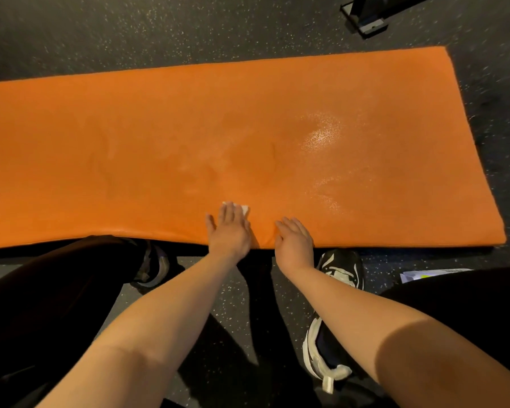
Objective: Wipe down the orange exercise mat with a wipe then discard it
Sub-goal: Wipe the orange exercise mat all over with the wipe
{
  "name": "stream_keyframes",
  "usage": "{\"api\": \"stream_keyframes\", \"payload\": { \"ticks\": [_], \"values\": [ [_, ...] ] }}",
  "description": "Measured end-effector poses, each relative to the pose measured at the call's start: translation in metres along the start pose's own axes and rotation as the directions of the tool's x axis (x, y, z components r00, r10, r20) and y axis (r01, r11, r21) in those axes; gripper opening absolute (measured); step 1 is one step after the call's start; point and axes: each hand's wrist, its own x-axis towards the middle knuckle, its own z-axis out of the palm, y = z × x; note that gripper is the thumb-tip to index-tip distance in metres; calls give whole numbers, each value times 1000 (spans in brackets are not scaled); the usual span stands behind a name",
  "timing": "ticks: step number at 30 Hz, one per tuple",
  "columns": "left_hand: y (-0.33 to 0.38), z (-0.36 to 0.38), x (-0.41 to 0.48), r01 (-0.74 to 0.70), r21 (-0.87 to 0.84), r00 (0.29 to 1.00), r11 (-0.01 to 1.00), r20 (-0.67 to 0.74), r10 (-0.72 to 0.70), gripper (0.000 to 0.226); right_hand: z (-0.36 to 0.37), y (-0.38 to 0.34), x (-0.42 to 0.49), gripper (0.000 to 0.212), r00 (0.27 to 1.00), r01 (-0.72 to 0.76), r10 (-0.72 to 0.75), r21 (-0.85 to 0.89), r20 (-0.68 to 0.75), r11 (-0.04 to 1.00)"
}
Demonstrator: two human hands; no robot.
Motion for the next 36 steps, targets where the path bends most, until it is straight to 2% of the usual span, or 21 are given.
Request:
{"api": "stream_keyframes", "payload": {
  "ticks": [3,6,8,10,13,14,16,18,21,23,25,28,31,33,36],
  "values": [
    [39,18,-17,-220,-21,972,975,74,221,57,-7,3,5,41,995,-84,94,213,-37,973],
    [50,27,-27,-329,-1,940,944,97,328,56,-15,4,8,40,979,-172,200,347,-46,922],
    [41,23,-25,-359,-44,929,932,79,362,54,-15,3,5,40,981,-165,191,339,-43,926],
    [30,13,-23,-392,-135,918,910,4,396,54,-11,-1,2,42,985,-136,158,248,-70,959],
    [15,1,-22,-389,-327,921,861,-161,355,52,-4,-16,-3,38,981,-69,86,100,-176,993],
    [8,-1,-22,-371,-320,924,872,-223,312,48,-1,-21,-5,35,976,-34,48,68,-212,997],
    [-10,-2,-23,-289,-202,916,936,-344,209,37,4,-31,-8,31,966,60,-62,-15,-250,998],
    [-29,-2,-26,-232,-126,897,964,-411,162,28,10,-38,-10,36,973,155,-169,-94,-155,983],
    [-43,-3,-31,-248,-114,922,962,-333,198,39,16,-48,-10,46,959,279,-265,-145,104,949],
    [-45,-6,-35,-235,-146,954,961,-225,199,57,16,-53,-9,46,934,323,-290,-145,210,935],
    [-49,-5,-39,-232,-131,964,964,-165,210,64,15,-53,-8,49,911,347,-292,-157,293,925],
    [-54,-1,-42,-257,-78,959,963,-145,244,59,5,-42,-3,52,924,301,-221,-242,311,922],
    [-51,-1,-41,-247,-93,956,965,-187,227,47,-11,-26,3,62,984,76,-24,-291,178,954],
    [-48,0,-41,-232,-126,953,965,-231,198,35,-16,-21,5,62,989,-29,67,-263,135,964],
    [-44,2,-42,-196,-186,951,963,-275,141,28,-9,-36,3,54,984,-1,34,-184,176,983]
  ]
}}
